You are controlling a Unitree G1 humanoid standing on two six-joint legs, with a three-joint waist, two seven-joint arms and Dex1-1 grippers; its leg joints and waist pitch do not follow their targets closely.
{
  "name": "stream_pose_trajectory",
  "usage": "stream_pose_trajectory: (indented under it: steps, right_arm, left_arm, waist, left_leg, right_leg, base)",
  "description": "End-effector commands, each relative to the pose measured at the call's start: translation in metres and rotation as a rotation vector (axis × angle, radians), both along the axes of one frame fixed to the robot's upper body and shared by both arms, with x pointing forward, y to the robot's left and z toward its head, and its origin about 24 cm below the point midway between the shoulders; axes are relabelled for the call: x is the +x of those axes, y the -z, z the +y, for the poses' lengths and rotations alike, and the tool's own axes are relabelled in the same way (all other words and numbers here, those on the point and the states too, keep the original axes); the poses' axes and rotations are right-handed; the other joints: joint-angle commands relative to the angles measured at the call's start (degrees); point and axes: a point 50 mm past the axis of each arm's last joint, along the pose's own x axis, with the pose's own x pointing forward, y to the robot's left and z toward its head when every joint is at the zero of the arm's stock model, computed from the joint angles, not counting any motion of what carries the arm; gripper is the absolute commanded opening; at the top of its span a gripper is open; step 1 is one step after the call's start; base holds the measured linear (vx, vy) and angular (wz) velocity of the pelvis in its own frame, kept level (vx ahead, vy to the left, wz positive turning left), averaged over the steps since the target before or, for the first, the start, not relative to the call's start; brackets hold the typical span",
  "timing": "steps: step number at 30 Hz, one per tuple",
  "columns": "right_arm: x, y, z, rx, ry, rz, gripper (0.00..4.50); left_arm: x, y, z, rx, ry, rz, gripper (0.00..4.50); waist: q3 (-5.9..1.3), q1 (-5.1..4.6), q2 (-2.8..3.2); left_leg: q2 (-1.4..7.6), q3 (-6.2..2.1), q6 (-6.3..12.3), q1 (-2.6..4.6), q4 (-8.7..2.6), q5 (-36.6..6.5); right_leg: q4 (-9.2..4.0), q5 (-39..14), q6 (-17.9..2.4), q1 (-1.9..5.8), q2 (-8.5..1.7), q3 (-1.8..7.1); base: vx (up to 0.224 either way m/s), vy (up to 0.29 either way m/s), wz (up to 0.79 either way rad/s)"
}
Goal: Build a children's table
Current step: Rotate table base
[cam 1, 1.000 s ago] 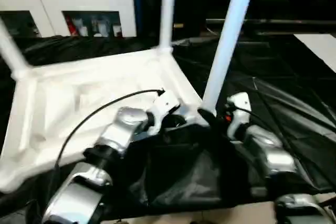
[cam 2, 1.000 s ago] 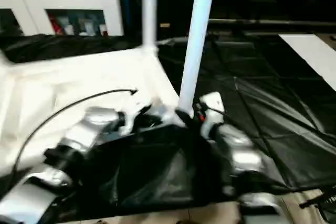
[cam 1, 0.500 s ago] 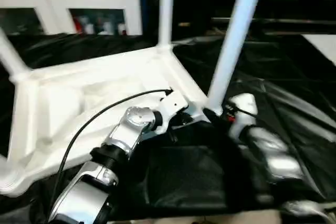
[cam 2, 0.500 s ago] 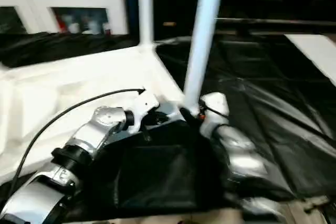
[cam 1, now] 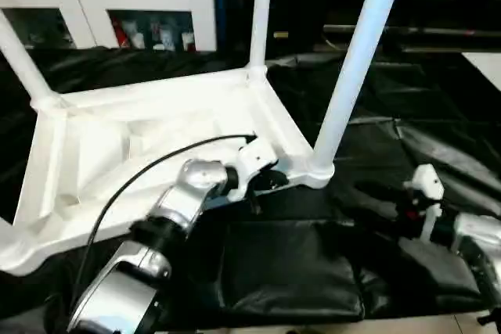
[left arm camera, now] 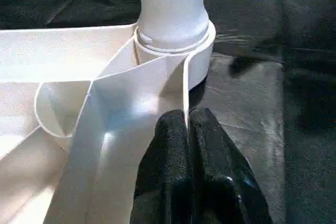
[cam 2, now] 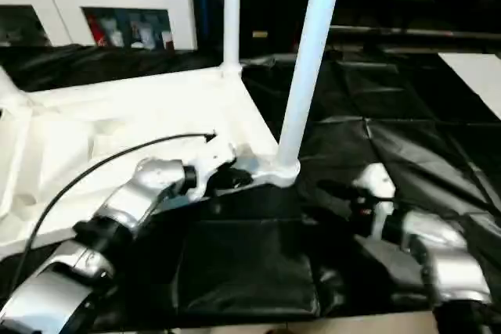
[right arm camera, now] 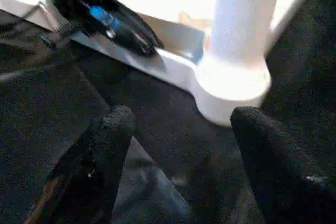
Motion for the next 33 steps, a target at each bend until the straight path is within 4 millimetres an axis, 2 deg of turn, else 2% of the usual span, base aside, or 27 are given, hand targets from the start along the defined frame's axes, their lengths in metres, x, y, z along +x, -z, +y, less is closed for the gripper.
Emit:
stream_pose_trajectory:
  steps: [1, 2, 4, 5, 7, 9, 10, 12, 13, 16, 17, 18, 19, 20, 21, 22, 23, 24, 25, 26, 27, 28, 29, 30, 31, 32, 33]
  right_arm:
    - [0.001, -0.004, 0.012, 0.032, -0.032, -0.015, 3.28]
    - [0.002, -0.003, 0.014, 0.036, -0.035, -0.017, 3.3]
    - [0.005, -0.001, 0.023, 0.046, -0.036, -0.017, 3.3]
    - [0.006, 0.0, 0.025, 0.045, -0.033, -0.02, 3.3]
    - [0.008, 0.0, 0.027, 0.046, -0.019, -0.022, 3.3]
    - [0.01, 0.0, 0.028, 0.045, -0.013, -0.016, 3.3]
    - [0.008, 0.0, 0.032, 0.051, -0.046, -0.004, 3.3]
    - [0.003, -0.001, 0.044, 0.073, -0.119, 0.007, 3.3]
    - [0.003, -0.001, 0.045, 0.074, -0.125, 0.007, 3.3]
    - [0.008, -0.001, 0.06, 0.108, -0.108, -0.012, 3.3]
    - [0.016, -0.001, 0.07, 0.128, -0.06, -0.039, 3.3]
    - [0.016, -0.001, 0.07, 0.128, -0.06, -0.039, 3.3]
    - [0.02, -0.001, 0.075, 0.141, -0.031, -0.051, 3.3]
    - [0.025, 0.0, 0.081, 0.154, 0.016, -0.06, 3.3]
    - [0.03, 0.001, 0.087, 0.162, 0.061, -0.068, 3.3]
    - [0.031, 0.001, 0.087, 0.164, 0.064, -0.066, 3.3]
    - [0.035, 0.002, 0.093, 0.196, 0.099, -0.055, 3.3]
    - [0.035, 0.002, 0.093, 0.196, 0.099, -0.055, 3.3]
    - [0.038, 0.002, 0.096, 0.205, 0.128, -0.059, 3.3]
    - [0.043, 0.003, 0.098, 0.222, 0.185, -0.059, 3.3]
    - [0.049, 0.003, 0.099, 0.236, 0.244, -0.061, 3.3]
    - [0.054, 0.004, 0.1, 0.25, 0.303, -0.058, 3.3]
    - [0.063, 0.004, 0.099, 0.277, 0.396, -0.05, 3.3]
    - [0.065, 0.004, 0.099, 0.278, 0.413, -0.05, 3.3]
    - [0.068, 0.004, 0.098, 0.28, 0.442, -0.05, 3.3]
    - [0.076, 0.006, 0.094, 0.272, 0.534, -0.052, 3.3]
    - [0.079, 0.006, 0.092, 0.267, 0.574, -0.053, 3.3]
  left_arm:
    - [-0.001, -0.01, -0.003, -0.103, -0.007, -0.014, 0.0]
    - [0.0, -0.012, -0.002, -0.111, -0.016, -0.016, 0.44]
    - [-0.003, -0.012, 0.003, -0.091, -0.006, -0.006, 0.55]
    - [-0.004, -0.012, 0.004, -0.087, -0.006, -0.004, 0.5]
    - [-0.004, -0.012, 0.008, -0.084, -0.01, -0.002, 0.91]
    - [-0.005, -0.011, 0.011, -0.08, -0.009, 0.002, 1.02]
    - [-0.006, -0.013, 0.014, -0.085, -0.005, 0.013, 1.02]
    - [-0.011, -0.017, 0.02, -0.096, 0.01, 0.04, 1.36]
    - [-0.011, -0.018, 0.021, -0.097, 0.012, 0.042, 1.47]
    - [-0.022, -0.023, 0.031, -0.118, 0.04, 0.097, 1.44]
    - [-0.033, -0.024, 0.038, -0.122, 0.083, 0.157, 1.81]
    - [-0.033, -0.024, 0.038, -0.122, 0.083, 0.157, 1.92]
    - [-0.039, -0.024, 0.042, -0.114, 0.1, 0.175, 1.92]
    - [-0.047, -0.022, 0.048, -0.102, 0.092, 0.194, 1.89]
    - [-0.053, -0.02, 0.054, -0.095, 0.08, 0.205, 1.89]
    - [-0.053, -0.02, 0.054, -0.095, 0.077, 0.206, 2.24]
    - [-0.06, -0.021, 0.061, -0.092, 0.043, 0.214, 2.38]
    - [-0.06, -0.021, 0.061, -0.092, 0.043, 0.214, 2.38]
    - [-0.063, -0.021, 0.065, -0.09, 0.025, 0.219, 2.36]
    - [-0.068, -0.021, 0.071, -0.084, -0.008, 0.217, 2.29]
    - [-0.074, -0.022, 0.076, -0.077, -0.038, 0.218, 2.58]
    - [-0.079, -0.023, 0.081, -0.072, -0.068, 0.219, 2.58]
    - [-0.088, -0.024, 0.09, -0.062, -0.127, 0.215, 2.76]
    - [-0.089, -0.024, 0.091, -0.061, -0.137, 0.213, 2.76]
    - [-0.092, -0.024, 0.094, -0.058, -0.153, 0.21, 2.71]
    - [-0.097, -0.025, 0.101, -0.049, -0.209, 0.194, 2.78]
    - [-0.099, -0.026, 0.103, -0.049, -0.233, 0.192, 2.97]
  waist:
    - [-2.87, 0.21, -1.32]
    - [-2.91, 0.26, -1.45]
    - [-3.11, 0.44, -1.22]
    - [-3.06, 0.48, -1.42]
    - [-3.04, 0.49, -1.43]
    - [-3.13, 0.57, -1.37]
    - [-3.18, 0.62, -1.31]
    - [-3.26, 0.67, -1.23]
    - [-3.37, 0.77, -0.99]
    - [-3.15, 0.78, -1.33]
    - [-2.96, 0.5, -0.91]
    - [-2.76, 0.18, -0.87]
    - [-2.69, 0.08, -0.86]
    - [-2.71, 0.33, -1.24]
    - [-2.52, -0.03, -1.64]
    - [-2.43, -0.06, -1.43]
    - [-2.33, -0.03, -1.8]
    - [-2.16, -0.07, -1.58]
    - [-2.2, -0.02, -1.39]
    - [-2.19, 0.18, -2.55]
    - [-2.16, 0.24, -2.46]
    - [-2.08, 0.0, -2.65]
    - [-2.12, -0.11, -2.6]
    - [-1.88, -0.45, -2.59]
    - [-1.9, -0.42, -2.87]
    - [-1.96, -0.22, -2.76]
    - [-1.9, -0.34, -3.03]
  left_leg:
    - [1.04, 0.42, 6.96, -0.17, -3.19, -12.01]
    - [1.08, 0.35, 6.86, -0.25, -3.24, -11.92]
    - [1.31, 0.26, 6.36, -0.12, -3.24, -11.16]
    - [1.31, 0.26, 6.56, -0.24, -3.2, -9.7]
    - [1.25, 0.34, 6.63, -0.24, -3.15, -9.38]
    - [1.14, 0.41, 6.86, -0.16, -2.99, -8.22]
    - [1.16, 0.44, 6.93, -0.09, -2.92, -7.89]
    - [1.13, 0.51, 7.5, -0.17, -2.76, -6.38]
    - [1.23, 0.45, 7.69, -0.1, -2.7, -5.8]
    - [1.3, 0.59, 7.37, -0.1, -2.86, -7.08]
    - [1.45, 0.47, 5.41, -0.16, -3.37, -8.45]
    - [1.3, 0.52, 4.84, -0.28, -3.5, -9.45]
    - [1.25, 0.65, 4.33, -0.03, -3.45, -10.73]
    - [1.46, 0.69, 3.38, 0.44, -3.43, -11.03]
    - [1.41, 0.65, 3.0, 0.06, -3.64, -11.37]
    - [1.36, 0.54, 2.38, -0.07, -3.82, -12.01]
    - [1.37, 0.57, 1.32, 0.42, -3.83, -14.44]
    - [1.32, 0.58, 1.16, 0.44, -3.98, -15.04]
    - [1.34, 0.63, 0.85, 0.74, -3.89, -15.47]
    - [1.46, 0.51, 0.36, 0.4, -4.0, -14.69]
    - [1.52, 0.47, 0.08, 0.4, -4.21, -14.5]
    - [1.45, 0.43, -0.33, 0.25, -4.3, -14.99]
    - [1.55, 0.39, -0.88, 0.56, -4.29, -15.59]
    - [1.43, 0.31, -0.98, 0.34, -4.46, -15.95]
    - [1.29, 0.36, -1.15, 0.31, -4.43, -15.99]
    - [1.36, 0.61, -1.59, 1.21, -4.12, -17.1]
    - [1.28, 0.59, -1.61, 0.97, -4.21, -17.18]
  right_leg:
    - [-4.27, -17.86, -10.81, 2.62, -2.35, 1.59]
    - [-4.12, -17.62, -10.95, 2.72, -2.41, 1.56]
    - [-3.76, -15.61, -11.71, 2.71, -2.52, 1.58]
    - [-3.37, -12.72, -12.45, 2.73, -2.38, 1.57]
    - [-3.26, -11.6, -12.64, 2.71, -2.33, 1.6]
    - [-3.0, -9.37, -12.98, 2.8, -2.22, 1.65]
    - [-2.89, -8.74, -13.17, 2.8, -2.25, 1.68]
    - [-2.44, -5.12, -14.2, 2.96, -2.18, 1.76]
    - [-2.16, -3.74, -14.61, 3.0, -2.26, 1.78]
    - [-2.3, -5.4, -14.65, 2.88, -2.35, 1.78]
    - [-2.35, -9.46, -14.33, 2.71, -2.55, 1.79]
    - [-2.63, -11.32, -13.91, 2.58, -2.29, 1.75]
    - [-2.95, -12.85, -13.33, 2.37, -2.08, 1.74]
    - [-2.83, -14.11, -12.81, 2.08, -2.44, 2.02]
    - [-2.81, -14.77, -12.44, 2.17, -2.31, 1.96]
    - [-2.74, -15.9, -11.95, 2.27, -2.28, 1.9]
    - [-3.05, -19.36, -10.56, 1.86, -2.41, 2.1]
    - [-3.36, -20.31, -10.15, 1.72, -2.26, 2.12]
    - [-3.47, -20.36, -9.97, 1.51, -2.15, 2.14]
    - [-2.83, -18.42, -10.23, 1.78, -2.28, 2.18]
    - [-2.84, -18.5, -10.24, 1.79, -2.35, 2.14]
    - [-2.83, -19.11, -9.82, 1.78, -2.22, 2.04]
    - [-2.7, -18.73, -9.95, 1.54, -2.26, 2.12]
    - [-2.81, -18.97, -9.85, 1.55, -2.12, 2.12]
    - [-2.92, -19.34, -9.29, 1.63, -1.96, 2.03]
    - [-2.88, -18.26, -9.3, 0.88, -1.8, 2.18]
    - [-2.85, -17.96, -9.33, 1.06, -1.72, 2.17]
  base:
    - [0.0, 0.0, 0.0]
    - [0.0, 0.0, 0.0]
    - [0.0, 0.0, 0.0]
    - [0.0, 0.0, 0.0]
    - [0.0, 0.0, 0.0]
    - [0.0, 0.0, 0.0]
    - [0.0, 0.0, 0.0]
    - [0.0, 0.0, 0.0]
    - [0.0, 0.0, 0.0]
    - [0.0, 0.0, 0.0]
    - [0.0, 0.0, 0.0]
    - [0.0, 0.0, 0.0]
    - [0.0, 0.0, 0.0]
    - [0.0, 0.0, 0.0]
    - [0.0, 0.0, 0.0]
    - [0.0, 0.0, 0.0]
    - [0.0, 0.0, 0.0]
    - [0.0, 0.0, 0.0]
    - [0.0, 0.0, 0.0]
    - [0.0, 0.0, 0.0]
    - [0.0, 0.0, 0.0]
    - [0.0, 0.0, 0.0]
    - [0.0, 0.0, 0.0]
    - [0.0, 0.0, 0.0]
    - [0.0, 0.0, 0.0]
    - [0.0, 0.0, 0.0]
    - [0.0, 0.0, 0.0]
